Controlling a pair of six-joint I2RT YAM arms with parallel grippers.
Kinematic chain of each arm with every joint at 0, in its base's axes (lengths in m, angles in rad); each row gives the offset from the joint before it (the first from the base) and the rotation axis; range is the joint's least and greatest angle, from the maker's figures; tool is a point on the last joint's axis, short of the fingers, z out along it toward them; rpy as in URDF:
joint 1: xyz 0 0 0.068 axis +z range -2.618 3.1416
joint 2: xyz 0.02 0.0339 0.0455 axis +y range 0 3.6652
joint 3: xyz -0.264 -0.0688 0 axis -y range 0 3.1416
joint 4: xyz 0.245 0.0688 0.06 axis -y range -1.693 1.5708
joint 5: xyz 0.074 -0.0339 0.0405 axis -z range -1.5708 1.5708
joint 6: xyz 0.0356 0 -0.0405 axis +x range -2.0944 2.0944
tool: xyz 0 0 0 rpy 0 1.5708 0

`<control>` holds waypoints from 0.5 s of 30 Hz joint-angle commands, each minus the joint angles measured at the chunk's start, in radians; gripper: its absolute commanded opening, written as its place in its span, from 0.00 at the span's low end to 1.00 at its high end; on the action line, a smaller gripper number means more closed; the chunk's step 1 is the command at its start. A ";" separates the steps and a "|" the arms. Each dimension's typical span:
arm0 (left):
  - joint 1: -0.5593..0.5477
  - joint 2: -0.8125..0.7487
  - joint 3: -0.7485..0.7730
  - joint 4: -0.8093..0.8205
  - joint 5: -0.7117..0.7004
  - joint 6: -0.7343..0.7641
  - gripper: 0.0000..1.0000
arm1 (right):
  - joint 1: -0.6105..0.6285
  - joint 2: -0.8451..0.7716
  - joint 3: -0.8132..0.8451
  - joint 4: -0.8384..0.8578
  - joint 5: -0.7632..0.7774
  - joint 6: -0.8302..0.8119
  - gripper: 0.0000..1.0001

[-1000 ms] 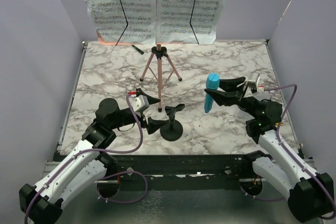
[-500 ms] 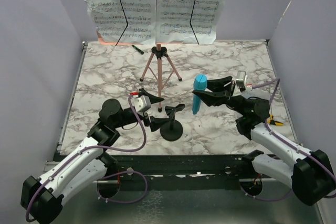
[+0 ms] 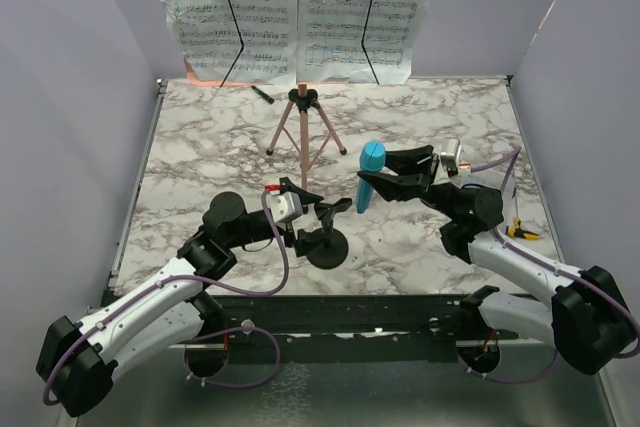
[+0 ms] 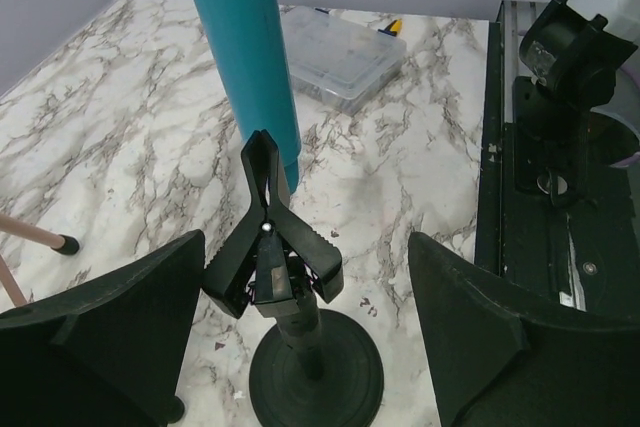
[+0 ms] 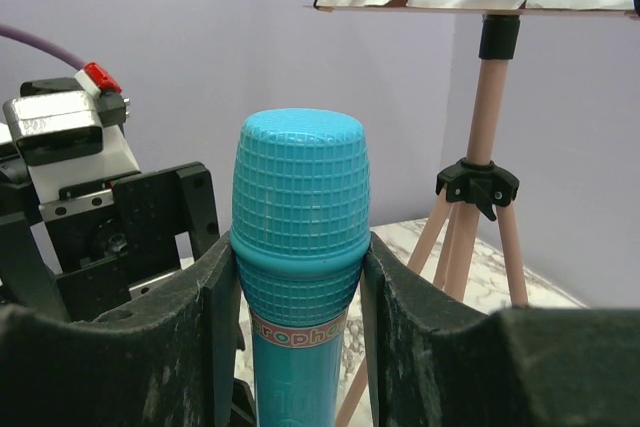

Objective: Set up the instrument practice props

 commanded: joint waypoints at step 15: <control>-0.064 -0.013 -0.036 0.048 -0.186 0.062 0.76 | 0.033 0.007 0.023 0.062 0.052 -0.023 0.01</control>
